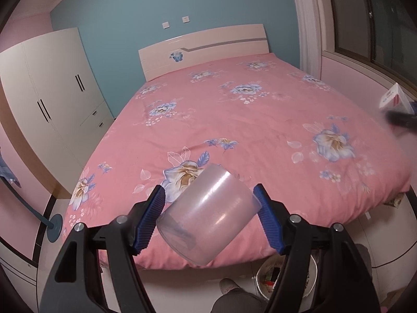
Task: Collect trash
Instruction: 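Lift the clear cup with the left tool while the right lifts the medicine box, then lower both held items over the wastebasket opening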
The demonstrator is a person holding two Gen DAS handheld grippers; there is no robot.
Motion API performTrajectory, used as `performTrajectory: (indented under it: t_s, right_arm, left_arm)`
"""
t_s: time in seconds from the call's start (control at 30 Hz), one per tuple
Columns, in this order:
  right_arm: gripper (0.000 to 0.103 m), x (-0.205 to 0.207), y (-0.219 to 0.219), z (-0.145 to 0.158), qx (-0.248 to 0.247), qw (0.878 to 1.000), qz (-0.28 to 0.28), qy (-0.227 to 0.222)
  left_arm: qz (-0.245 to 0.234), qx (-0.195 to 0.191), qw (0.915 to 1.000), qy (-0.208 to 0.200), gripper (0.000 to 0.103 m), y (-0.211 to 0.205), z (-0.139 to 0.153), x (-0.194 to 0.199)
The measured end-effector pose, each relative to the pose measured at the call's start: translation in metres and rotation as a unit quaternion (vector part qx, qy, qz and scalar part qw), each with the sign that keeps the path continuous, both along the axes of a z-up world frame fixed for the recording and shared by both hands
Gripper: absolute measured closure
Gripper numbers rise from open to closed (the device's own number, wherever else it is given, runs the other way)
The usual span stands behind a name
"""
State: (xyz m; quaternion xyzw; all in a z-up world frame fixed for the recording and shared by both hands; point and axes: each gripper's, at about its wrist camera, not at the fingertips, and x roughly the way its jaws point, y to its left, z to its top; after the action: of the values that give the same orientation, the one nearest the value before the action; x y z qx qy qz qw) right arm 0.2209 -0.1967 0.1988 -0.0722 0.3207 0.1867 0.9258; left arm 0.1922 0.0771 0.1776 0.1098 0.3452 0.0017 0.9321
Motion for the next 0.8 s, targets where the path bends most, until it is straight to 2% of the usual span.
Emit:
performTrajectory:
  t_s: [0.4,0.8]
  right_arm:
    - [0.057,-0.046,0.007,-0.01,0.001,0.999,0.031,0.009]
    - [0.057,-0.066,0.018,-0.057,0.004,0.997,0.064,0.047]
  left_arm:
    - [-0.036,-0.006,0.9991,0.021,0.031,-0.012,-0.028,-0.042]
    - [-0.06,-0.004,0.9959,0.067,0.031,-0.024,-0.083,-0.058]
